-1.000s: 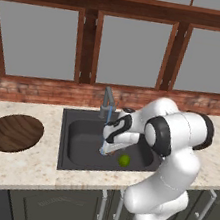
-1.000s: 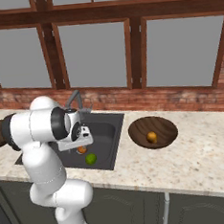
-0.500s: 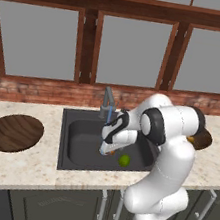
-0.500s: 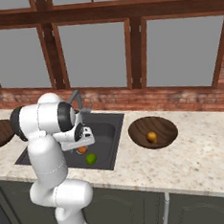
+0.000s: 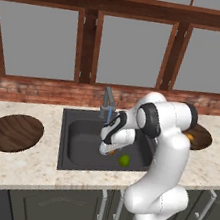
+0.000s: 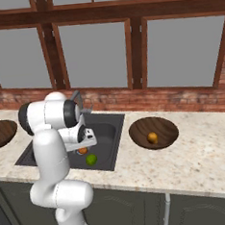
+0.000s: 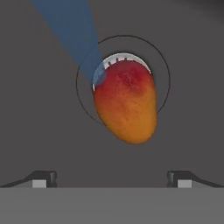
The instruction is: Pick the mangos from the sink and place them in one bowl. Place the lime in the other bowl. Then turn off the sink faucet.
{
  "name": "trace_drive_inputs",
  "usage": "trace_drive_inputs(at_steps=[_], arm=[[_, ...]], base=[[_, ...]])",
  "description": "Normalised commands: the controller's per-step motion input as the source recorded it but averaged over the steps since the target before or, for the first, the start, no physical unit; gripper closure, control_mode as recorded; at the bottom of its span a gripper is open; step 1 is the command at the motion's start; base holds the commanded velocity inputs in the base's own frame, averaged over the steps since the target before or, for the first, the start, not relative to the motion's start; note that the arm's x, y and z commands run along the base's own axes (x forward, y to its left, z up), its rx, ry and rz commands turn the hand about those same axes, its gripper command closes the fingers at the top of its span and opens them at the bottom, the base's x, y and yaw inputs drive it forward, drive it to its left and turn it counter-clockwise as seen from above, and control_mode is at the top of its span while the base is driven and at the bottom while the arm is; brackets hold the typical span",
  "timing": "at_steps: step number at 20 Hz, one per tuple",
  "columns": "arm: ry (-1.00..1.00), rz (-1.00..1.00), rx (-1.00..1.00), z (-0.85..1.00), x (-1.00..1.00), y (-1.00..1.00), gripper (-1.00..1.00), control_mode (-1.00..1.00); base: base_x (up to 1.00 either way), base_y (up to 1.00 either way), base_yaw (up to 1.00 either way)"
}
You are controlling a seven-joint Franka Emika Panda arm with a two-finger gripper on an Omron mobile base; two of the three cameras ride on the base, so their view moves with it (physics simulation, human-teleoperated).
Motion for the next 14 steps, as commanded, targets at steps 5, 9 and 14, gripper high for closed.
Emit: trace_drive_inputs(at_steps=[5,9,14], arm=[[0.0,0.0,0.0,-0.11,0.25,0.11,-1.0,-1.0],[0.0,0.0,0.0,-0.1,0.23,0.1,-1.0,-1.0],[0.0,0.0,-0.01,-0.2,0.25,0.03,-1.0,-1.0]], base=[[0.0,0.0,0.0],[0.0,0.0,0.0],[0.0,0.0,0.0]])
